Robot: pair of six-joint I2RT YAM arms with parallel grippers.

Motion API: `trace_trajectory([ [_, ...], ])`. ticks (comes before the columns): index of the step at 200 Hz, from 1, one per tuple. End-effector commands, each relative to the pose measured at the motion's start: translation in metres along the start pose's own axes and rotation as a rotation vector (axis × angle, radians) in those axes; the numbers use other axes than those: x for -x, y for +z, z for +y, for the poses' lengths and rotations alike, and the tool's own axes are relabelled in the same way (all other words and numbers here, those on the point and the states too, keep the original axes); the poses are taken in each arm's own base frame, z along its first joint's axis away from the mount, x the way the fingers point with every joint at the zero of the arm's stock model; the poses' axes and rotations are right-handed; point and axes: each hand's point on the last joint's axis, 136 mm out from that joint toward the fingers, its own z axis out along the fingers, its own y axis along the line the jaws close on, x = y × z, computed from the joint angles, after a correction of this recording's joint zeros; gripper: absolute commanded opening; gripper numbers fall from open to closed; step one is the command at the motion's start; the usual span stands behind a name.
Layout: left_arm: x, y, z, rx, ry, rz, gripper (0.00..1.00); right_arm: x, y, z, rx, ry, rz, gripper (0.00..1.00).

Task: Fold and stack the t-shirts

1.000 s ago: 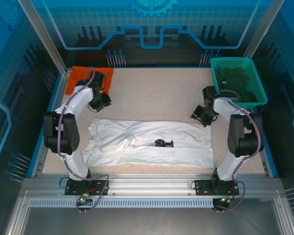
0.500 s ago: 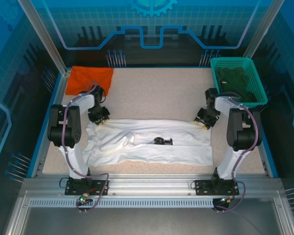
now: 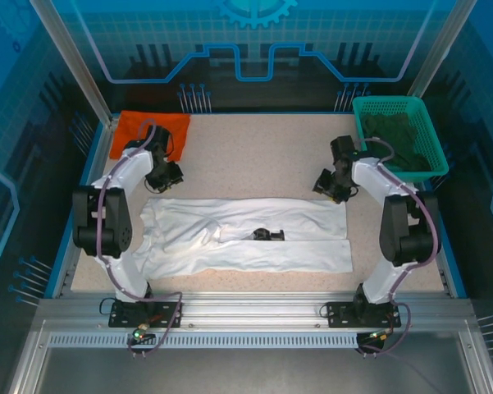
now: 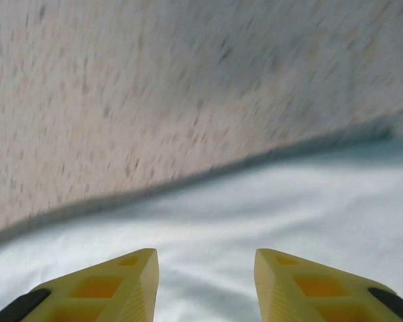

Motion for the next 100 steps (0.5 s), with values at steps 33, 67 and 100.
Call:
trace_trajectory([
  [33, -0.079, 0.039, 0.005, -0.023, -0.042, 0.234, 0.18, -0.041, 0.04, 0.004, -0.048, -0.005, 0.168, 0.37],
  [67, -0.08, 0.065, 0.019, 0.069, -0.069, 0.252, 0.24, -0.03, 0.062, 0.01, -0.119, 0.0, 0.182, 0.37],
  [100, -0.056, 0.088, 0.007, 0.096, -0.073, 0.248, 0.25, 0.012, 0.074, 0.016, -0.167, 0.058, 0.126, 0.4],
])
